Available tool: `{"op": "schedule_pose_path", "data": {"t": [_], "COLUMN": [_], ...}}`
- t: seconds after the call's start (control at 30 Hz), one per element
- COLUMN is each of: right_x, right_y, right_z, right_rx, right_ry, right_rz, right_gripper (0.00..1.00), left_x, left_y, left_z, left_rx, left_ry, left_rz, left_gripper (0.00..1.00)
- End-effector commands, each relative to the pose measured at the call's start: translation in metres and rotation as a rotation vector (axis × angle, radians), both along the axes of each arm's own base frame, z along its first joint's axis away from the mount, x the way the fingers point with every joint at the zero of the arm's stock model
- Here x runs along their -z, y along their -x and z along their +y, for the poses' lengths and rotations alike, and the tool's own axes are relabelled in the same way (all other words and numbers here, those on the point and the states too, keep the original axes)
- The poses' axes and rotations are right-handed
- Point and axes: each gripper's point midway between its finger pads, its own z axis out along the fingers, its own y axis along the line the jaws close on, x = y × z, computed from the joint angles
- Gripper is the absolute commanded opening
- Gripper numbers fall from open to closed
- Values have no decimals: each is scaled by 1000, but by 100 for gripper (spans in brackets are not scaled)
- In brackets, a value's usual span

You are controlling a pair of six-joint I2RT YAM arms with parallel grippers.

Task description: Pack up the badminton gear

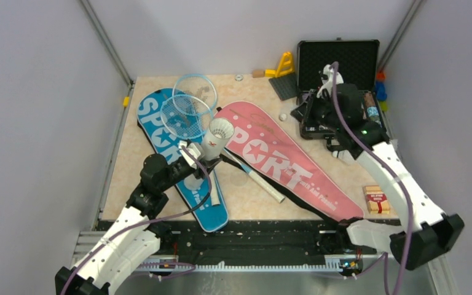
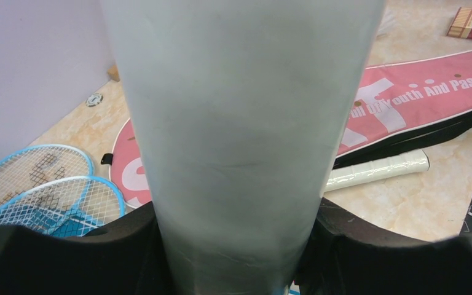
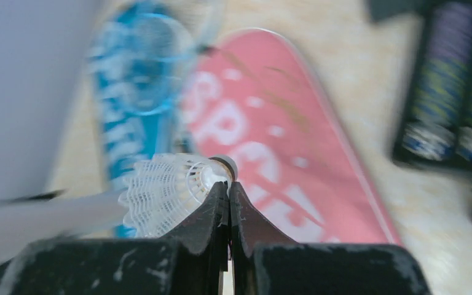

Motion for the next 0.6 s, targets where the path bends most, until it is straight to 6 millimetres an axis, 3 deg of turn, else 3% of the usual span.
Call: {"op": "schedule_pose_path", "data": {"t": [0.0, 0.1, 0.2, 0.3, 0.4, 0.57], "right_x": [-116, -163, -184, -193, -190, -173], "right_y": [71, 112, 141, 160, 163, 148], "right_z": [87, 110, 128, 148, 164, 176], "right_rx": [-639, -883, -1040, -1140, -1154, -1089], "right_ry": [-362, -499, -527, -521, -473, -387], "right_rz": [-220, -280, -294, -279, -243, -198], "right_gripper": [0, 0, 0, 0, 0, 0], "left_x": [-10, -7, -9, -8, -8, -7], "left_y": [7, 12, 16, 16, 17, 19], "left_z": [-6, -10, -12, -12, -13, -15], "left_rx": [60, 101, 121, 126, 136, 148], "left_ry": [10, -6, -1, -3, -3, -6], "left_rz": [-59, -61, -65, -61, -61, -63], "left_gripper": [28, 28, 28, 28, 28, 28]}}
